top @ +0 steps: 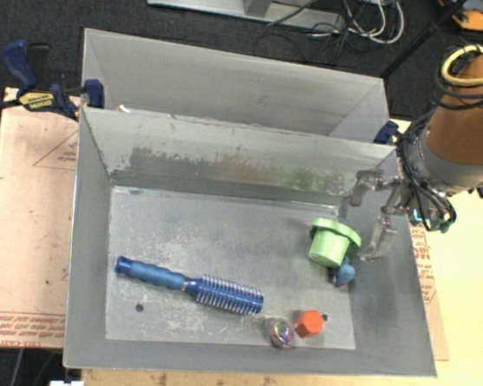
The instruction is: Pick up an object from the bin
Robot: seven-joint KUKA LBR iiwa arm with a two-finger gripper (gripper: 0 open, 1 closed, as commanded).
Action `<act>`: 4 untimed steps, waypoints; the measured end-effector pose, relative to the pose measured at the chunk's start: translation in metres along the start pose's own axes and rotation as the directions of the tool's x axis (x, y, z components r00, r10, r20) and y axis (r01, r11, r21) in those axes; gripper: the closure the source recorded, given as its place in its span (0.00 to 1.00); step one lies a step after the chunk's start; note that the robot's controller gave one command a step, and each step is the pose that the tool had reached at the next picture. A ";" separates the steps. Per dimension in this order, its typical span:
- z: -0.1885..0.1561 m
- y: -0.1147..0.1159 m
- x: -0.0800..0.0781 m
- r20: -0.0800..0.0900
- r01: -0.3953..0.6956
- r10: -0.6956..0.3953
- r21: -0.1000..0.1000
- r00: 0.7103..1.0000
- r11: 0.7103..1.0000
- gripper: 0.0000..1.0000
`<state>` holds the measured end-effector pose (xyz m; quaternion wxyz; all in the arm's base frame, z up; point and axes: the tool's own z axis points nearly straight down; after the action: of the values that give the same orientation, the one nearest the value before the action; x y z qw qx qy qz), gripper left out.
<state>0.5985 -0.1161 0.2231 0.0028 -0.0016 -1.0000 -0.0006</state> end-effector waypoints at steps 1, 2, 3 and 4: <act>0.131 -0.007 0.004 -0.001 -0.006 0.006 -0.001 1.000 1.000 0.00; 0.126 -0.007 0.002 0.008 -0.003 0.003 0.001 1.000 1.000 1.00; 0.013 -0.005 0.040 0.015 -0.010 0.010 0.003 1.000 1.000 1.00; 0.092 0.081 0.083 0.002 0.295 -0.295 -0.002 0.956 0.956 1.00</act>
Offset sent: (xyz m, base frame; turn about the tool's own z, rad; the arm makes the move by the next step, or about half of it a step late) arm -0.0031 -0.0080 -0.1262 0.0038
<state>0.5152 -0.0347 0.1317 0.0020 0.1475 -0.9891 -0.0021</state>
